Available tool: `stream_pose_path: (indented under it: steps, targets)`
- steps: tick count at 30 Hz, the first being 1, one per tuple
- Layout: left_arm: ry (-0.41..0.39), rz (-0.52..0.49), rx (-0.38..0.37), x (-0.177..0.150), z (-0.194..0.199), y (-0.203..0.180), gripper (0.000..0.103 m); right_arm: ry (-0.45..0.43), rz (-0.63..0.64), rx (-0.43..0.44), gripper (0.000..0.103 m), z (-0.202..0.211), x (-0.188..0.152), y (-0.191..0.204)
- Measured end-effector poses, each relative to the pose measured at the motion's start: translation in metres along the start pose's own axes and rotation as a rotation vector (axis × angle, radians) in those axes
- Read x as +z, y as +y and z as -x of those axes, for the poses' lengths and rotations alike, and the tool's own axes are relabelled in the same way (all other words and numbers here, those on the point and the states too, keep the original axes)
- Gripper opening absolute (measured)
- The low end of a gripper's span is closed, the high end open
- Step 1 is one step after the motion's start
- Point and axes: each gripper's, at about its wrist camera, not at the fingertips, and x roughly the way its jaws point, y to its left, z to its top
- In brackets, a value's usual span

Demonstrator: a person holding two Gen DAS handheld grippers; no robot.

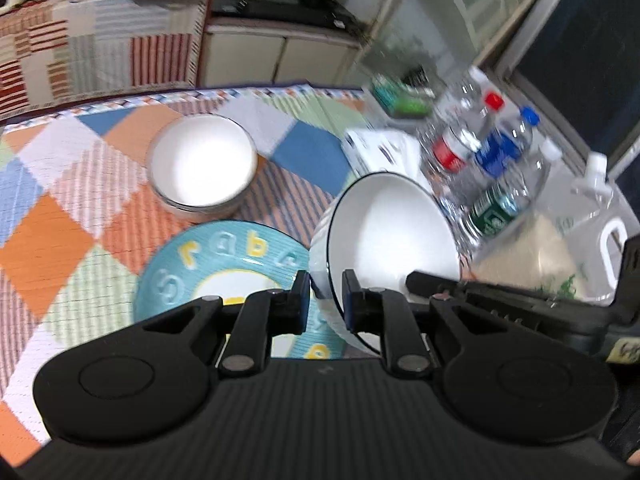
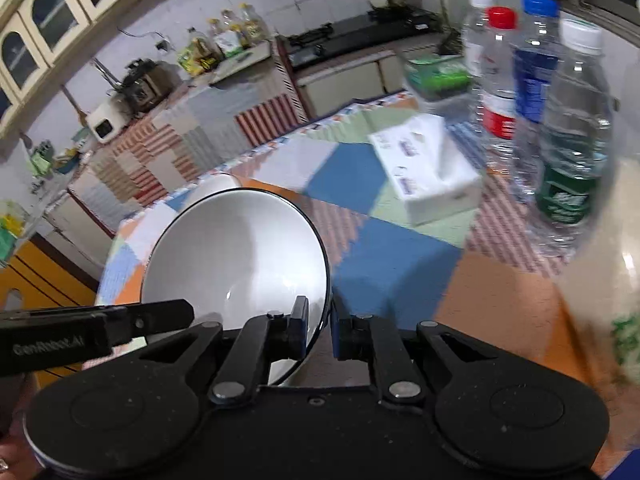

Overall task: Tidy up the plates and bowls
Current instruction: 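Carry the bowl onto the bowl stack and open the right tool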

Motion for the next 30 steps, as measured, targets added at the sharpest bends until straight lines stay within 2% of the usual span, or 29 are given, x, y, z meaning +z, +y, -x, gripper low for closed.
stream_pose_path:
  steps: [5,11,17,24,30]
  targets:
    - [-0.055,-0.014,0.030,0.005,0.025,0.013,0.015,0.009,0.017,0.055,0.016,-0.008,-0.007,0.023]
    - [-0.089,-0.011,0.076,0.010,0.034,0.024,0.015,0.020,0.028,0.107,0.016,-0.017,0.001,0.038]
    - [-0.132,-0.006,0.171,0.004,0.032,0.032,0.015,0.003,0.087,0.120,0.016,-0.027,0.011,0.060]
    - [-0.198,-0.030,0.312,0.011,0.025,0.033,0.015,0.049,0.132,0.137,0.016,-0.049,0.027,0.079]
    - [-0.213,0.010,0.291,0.038,0.012,0.055,0.015,0.063,0.203,0.115,0.016,-0.070,0.054,0.095]
